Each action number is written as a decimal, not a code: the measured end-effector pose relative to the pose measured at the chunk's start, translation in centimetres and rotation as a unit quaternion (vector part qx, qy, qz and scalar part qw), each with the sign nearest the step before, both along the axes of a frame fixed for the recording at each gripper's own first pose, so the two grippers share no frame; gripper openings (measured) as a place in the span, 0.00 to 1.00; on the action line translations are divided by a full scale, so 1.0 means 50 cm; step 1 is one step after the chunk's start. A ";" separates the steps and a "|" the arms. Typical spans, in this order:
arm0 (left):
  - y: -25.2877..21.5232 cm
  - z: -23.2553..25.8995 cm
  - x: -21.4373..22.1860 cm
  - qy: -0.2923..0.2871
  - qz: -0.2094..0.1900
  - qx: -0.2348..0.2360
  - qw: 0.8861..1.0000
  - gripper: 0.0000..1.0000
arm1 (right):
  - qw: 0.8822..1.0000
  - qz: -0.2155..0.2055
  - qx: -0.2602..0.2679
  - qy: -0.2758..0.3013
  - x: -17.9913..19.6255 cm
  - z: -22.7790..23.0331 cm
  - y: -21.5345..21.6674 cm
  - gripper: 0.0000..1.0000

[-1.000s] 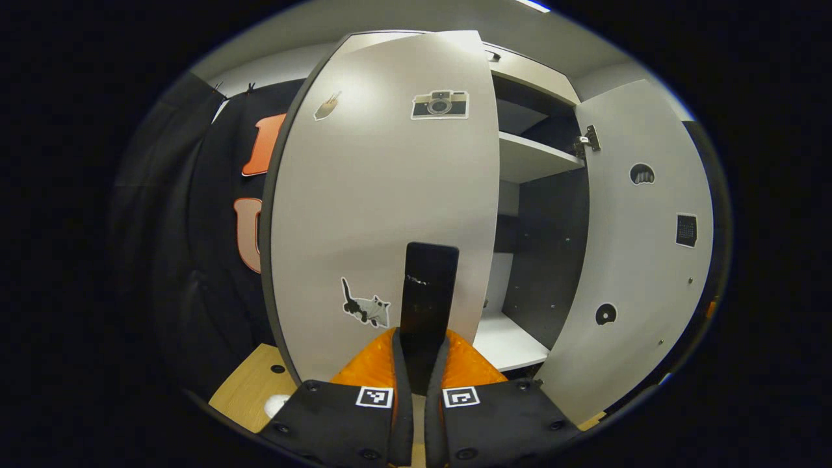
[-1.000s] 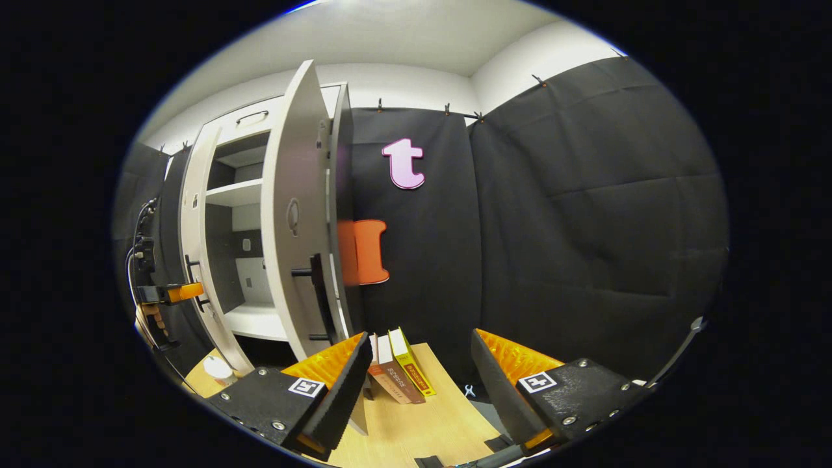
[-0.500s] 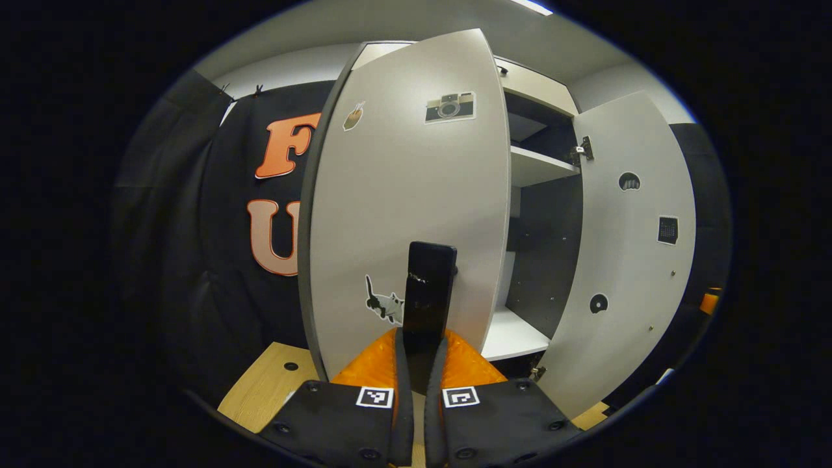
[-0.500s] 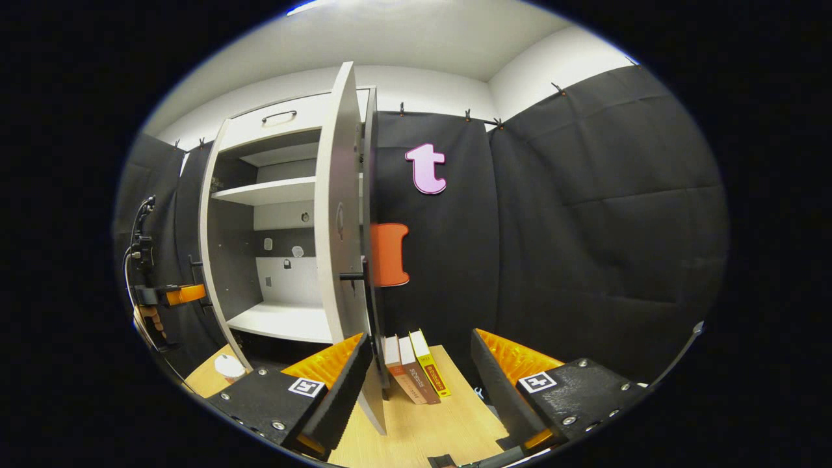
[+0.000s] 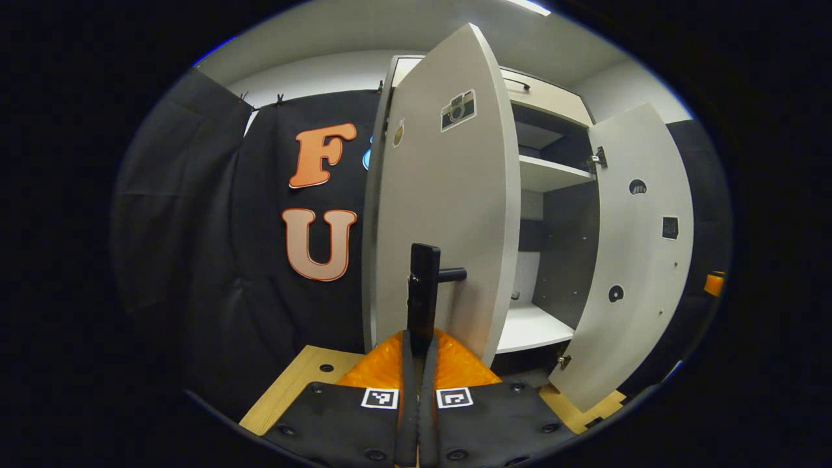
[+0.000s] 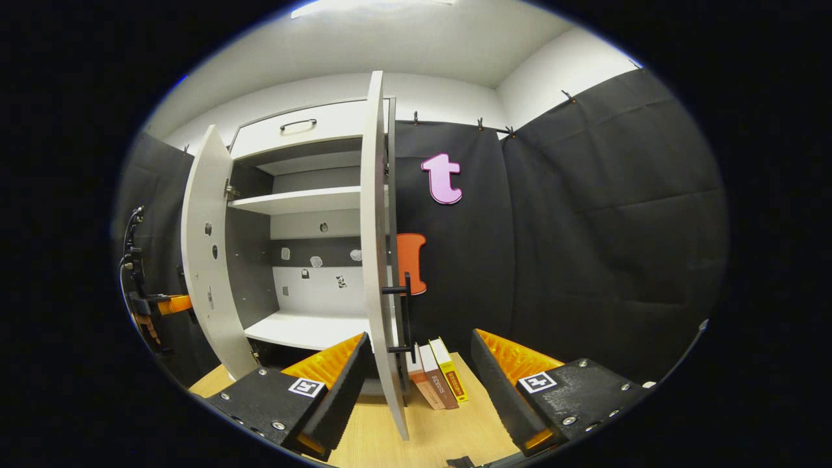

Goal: Open the right door of the double-door shoe cabinet with the right hand, and open the left door with the left hand.

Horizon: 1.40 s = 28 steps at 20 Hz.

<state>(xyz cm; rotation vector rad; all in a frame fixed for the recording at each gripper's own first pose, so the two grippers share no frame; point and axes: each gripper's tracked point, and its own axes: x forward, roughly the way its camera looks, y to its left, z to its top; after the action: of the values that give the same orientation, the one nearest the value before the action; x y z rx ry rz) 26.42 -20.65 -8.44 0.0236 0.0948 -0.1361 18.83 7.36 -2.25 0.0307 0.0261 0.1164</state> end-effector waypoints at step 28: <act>0.072 0.038 -0.011 -0.013 0.028 0.013 0.999 0.07 | 1.000 0.002 -0.015 -0.002 -0.013 0.008 0.056 0.93</act>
<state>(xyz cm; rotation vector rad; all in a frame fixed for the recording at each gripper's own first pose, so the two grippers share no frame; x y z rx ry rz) 25.85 -17.04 -6.54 0.0494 0.0709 -0.0789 18.18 10.15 -1.85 -0.0006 0.0231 0.1198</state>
